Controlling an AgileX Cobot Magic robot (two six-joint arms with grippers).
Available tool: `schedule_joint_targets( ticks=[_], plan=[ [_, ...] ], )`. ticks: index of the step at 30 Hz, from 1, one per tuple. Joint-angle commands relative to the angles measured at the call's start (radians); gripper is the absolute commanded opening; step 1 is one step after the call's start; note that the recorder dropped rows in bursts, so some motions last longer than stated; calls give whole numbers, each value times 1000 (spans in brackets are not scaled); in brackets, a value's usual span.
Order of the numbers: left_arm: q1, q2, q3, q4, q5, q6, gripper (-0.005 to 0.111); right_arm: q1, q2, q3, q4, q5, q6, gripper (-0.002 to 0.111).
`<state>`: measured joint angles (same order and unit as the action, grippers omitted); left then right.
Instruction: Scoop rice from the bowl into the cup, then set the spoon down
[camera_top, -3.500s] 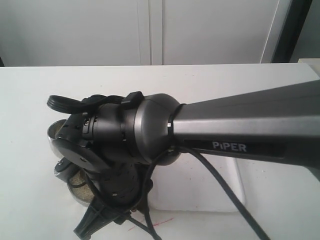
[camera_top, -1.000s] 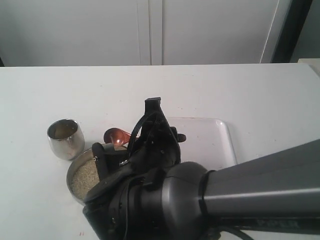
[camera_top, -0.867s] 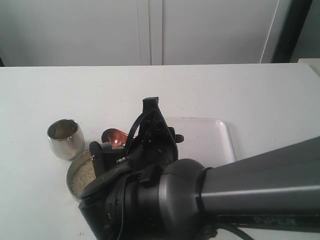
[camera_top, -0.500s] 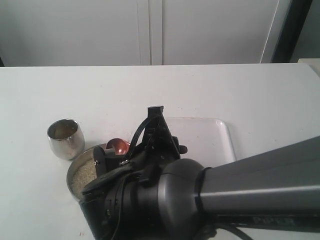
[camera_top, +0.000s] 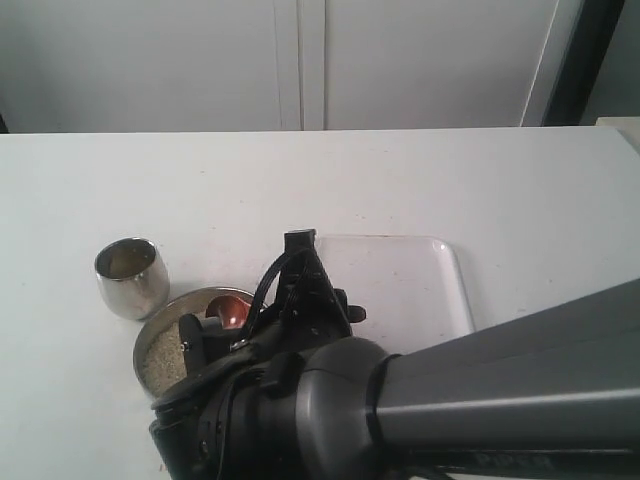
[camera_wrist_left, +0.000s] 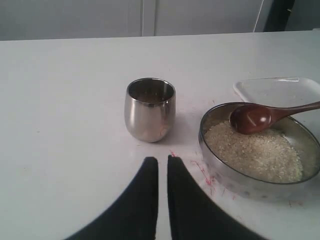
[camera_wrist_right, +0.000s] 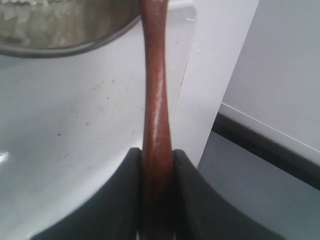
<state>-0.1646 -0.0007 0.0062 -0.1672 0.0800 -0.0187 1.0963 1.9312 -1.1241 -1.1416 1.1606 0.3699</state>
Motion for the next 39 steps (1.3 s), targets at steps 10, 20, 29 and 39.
schedule_joint_targets(
  ticks=[10,20,29,39],
  plan=[
    [-7,1,-6,-10,-4,0,14,2,3,-4,23,0,-32,0],
    [-7,1,-6,-10,-4,0,14,2,3,-41,128,-22,-84,0],
    [-7,1,-6,-10,-4,0,14,0,3,-135,290,-20,-190,0],
    [-7,1,-6,-10,-4,0,14,0,3,-165,427,-16,-266,0]
  ],
)
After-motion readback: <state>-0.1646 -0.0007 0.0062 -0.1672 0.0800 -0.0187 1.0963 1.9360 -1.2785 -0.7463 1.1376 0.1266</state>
